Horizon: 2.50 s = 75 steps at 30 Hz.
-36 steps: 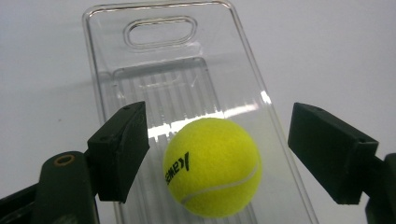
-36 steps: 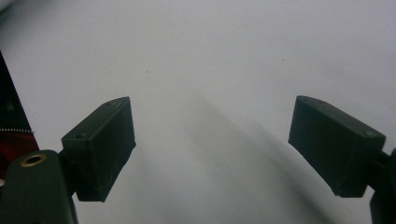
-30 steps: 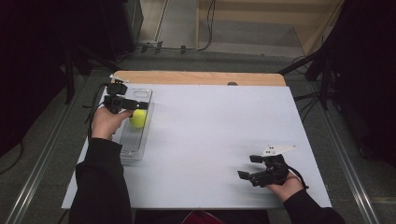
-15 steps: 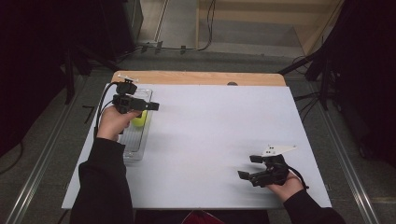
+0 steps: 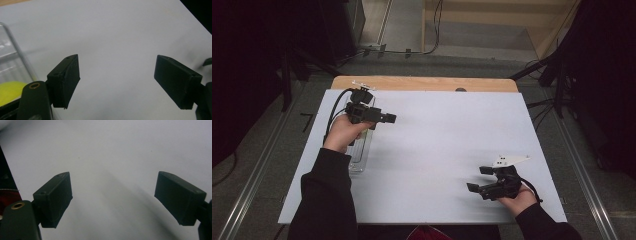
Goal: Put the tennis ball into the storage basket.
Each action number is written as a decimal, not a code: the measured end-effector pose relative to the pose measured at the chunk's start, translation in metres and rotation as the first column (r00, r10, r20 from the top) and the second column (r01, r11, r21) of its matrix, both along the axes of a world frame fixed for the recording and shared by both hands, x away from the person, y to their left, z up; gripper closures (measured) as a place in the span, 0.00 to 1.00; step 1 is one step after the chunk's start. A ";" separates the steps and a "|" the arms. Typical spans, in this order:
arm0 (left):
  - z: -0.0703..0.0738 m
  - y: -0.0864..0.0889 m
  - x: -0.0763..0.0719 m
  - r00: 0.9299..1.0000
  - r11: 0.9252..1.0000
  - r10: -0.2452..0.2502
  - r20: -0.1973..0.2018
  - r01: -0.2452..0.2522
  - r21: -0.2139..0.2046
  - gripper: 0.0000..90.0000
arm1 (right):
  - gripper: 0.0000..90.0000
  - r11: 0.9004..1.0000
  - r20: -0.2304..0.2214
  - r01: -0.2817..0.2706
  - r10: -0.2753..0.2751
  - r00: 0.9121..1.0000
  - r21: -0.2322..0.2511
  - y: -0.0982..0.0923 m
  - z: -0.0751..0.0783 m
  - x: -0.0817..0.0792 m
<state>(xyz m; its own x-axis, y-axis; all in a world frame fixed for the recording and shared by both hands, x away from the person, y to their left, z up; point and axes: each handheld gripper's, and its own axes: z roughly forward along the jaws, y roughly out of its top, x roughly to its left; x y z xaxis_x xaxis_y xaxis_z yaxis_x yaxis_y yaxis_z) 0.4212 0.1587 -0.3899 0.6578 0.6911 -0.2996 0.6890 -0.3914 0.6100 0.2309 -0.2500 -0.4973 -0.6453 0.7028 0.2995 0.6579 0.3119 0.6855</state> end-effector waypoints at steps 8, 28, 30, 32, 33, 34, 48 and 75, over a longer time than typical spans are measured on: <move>0.002 -0.009 -0.014 0.999 0.999 -0.035 0.022 0.035 0.006 0.24 | 0.14 1.000 0.004 0.002 -0.002 1.000 0.001 0.000 0.000 0.000; -0.010 -0.016 -0.053 0.990 0.993 -0.116 0.077 0.115 0.016 0.24 | 0.14 1.000 0.006 0.002 -0.002 1.000 0.004 -0.001 0.000 0.000; -0.011 -0.016 -0.055 0.990 0.993 -0.117 0.084 0.117 0.011 0.24 | 0.14 1.000 0.006 0.002 -0.002 1.000 0.004 -0.001 0.000 0.000; -0.012 -0.016 -0.057 0.989 0.992 -0.123 0.087 0.123 0.002 0.24 | 0.14 1.000 0.005 0.002 -0.002 1.000 0.004 -0.001 0.000 0.000; -0.013 -0.016 -0.058 0.989 0.992 -0.123 0.086 0.123 0.000 0.24 | 0.14 1.000 0.005 0.002 -0.002 1.000 0.004 -0.001 0.000 0.000; -0.014 -0.016 -0.060 0.990 0.993 -0.116 0.085 0.117 -0.003 0.24 | 0.14 1.000 0.006 0.003 -0.003 1.000 0.004 -0.001 0.000 0.000; -0.025 -0.013 -0.077 0.989 0.992 -0.119 0.092 0.122 -0.017 0.24 | 0.14 1.000 0.006 0.006 -0.006 1.000 0.007 -0.001 0.000 0.000; -0.053 0.004 -0.115 0.979 0.985 -0.170 0.112 0.171 0.000 0.24 | 0.14 1.000 -0.010 0.009 -0.009 1.000 0.017 -0.002 0.000 0.001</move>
<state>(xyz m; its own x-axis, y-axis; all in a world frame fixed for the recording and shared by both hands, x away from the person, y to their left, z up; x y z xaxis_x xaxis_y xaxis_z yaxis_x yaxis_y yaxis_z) 0.3060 0.1624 -0.4427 0.7955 0.5631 -0.2238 0.5401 -0.4915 0.6831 0.2318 -0.2518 -0.4975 -0.6361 0.7031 0.3179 0.6674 0.2945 0.6840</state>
